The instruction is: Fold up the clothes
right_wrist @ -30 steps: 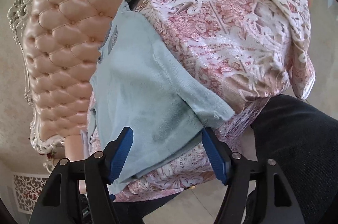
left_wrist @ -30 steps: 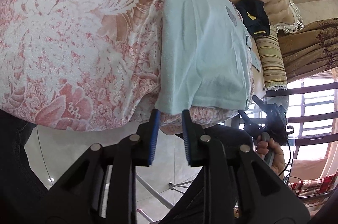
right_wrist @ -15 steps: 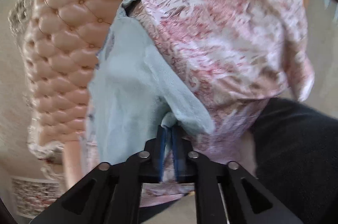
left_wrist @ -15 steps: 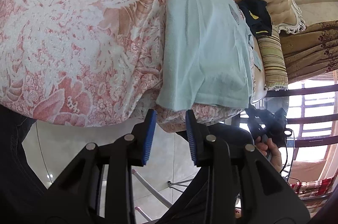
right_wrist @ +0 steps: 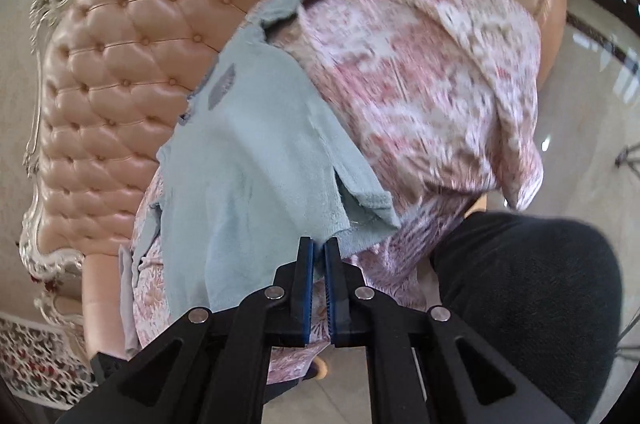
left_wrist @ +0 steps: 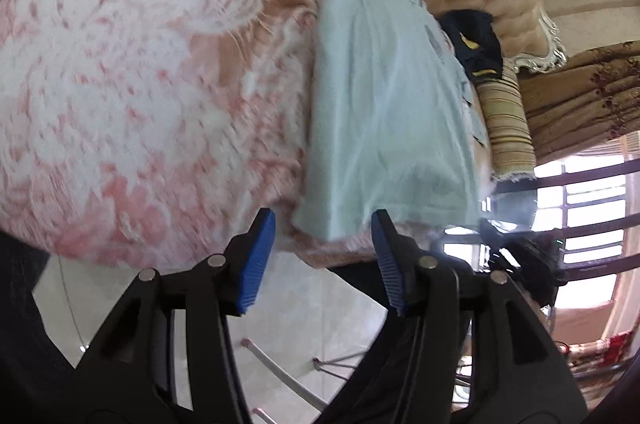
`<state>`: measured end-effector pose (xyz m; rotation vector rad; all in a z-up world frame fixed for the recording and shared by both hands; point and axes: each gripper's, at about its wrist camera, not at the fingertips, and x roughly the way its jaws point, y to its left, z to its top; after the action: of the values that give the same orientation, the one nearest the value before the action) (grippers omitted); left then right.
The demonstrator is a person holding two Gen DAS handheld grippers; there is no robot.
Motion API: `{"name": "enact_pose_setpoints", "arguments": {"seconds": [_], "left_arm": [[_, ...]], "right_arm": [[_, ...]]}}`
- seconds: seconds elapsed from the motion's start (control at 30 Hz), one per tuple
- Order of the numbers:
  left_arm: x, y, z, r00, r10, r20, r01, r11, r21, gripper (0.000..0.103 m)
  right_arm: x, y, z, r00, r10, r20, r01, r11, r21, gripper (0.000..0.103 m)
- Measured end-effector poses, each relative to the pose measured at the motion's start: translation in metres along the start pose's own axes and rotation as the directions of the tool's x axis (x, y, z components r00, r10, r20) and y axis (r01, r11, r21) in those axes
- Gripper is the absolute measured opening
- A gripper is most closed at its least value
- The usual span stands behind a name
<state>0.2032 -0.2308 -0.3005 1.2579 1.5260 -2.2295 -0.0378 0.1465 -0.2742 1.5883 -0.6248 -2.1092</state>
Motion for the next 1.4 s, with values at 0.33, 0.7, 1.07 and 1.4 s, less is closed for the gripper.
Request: {"name": "enact_pose_setpoints", "arguments": {"seconds": [0.33,0.7,1.07,1.4], "left_arm": [[0.028,-0.027,0.008,0.984,0.155,-0.089,-0.137,0.975,0.176,0.009],[0.029,-0.031,0.01,0.98,0.179,-0.086,-0.163,0.972,0.169,0.009],[0.026,-0.028,0.006,0.984,0.157,-0.08,-0.145,0.979,0.144,0.009],[0.021,-0.023,0.004,0.985,0.151,-0.08,-0.14,0.981,0.134,0.009]], "right_arm": [[0.006,0.005,0.003,0.995,-0.095,-0.027,0.093,0.992,-0.08,0.005],[-0.002,-0.028,0.011,0.996,-0.082,-0.027,0.083,0.996,0.037,0.006],[0.017,-0.041,0.009,0.994,0.04,-0.099,-0.024,0.987,0.159,0.044],[0.021,-0.041,0.013,0.994,0.066,-0.084,-0.052,0.986,0.159,0.044]]}}
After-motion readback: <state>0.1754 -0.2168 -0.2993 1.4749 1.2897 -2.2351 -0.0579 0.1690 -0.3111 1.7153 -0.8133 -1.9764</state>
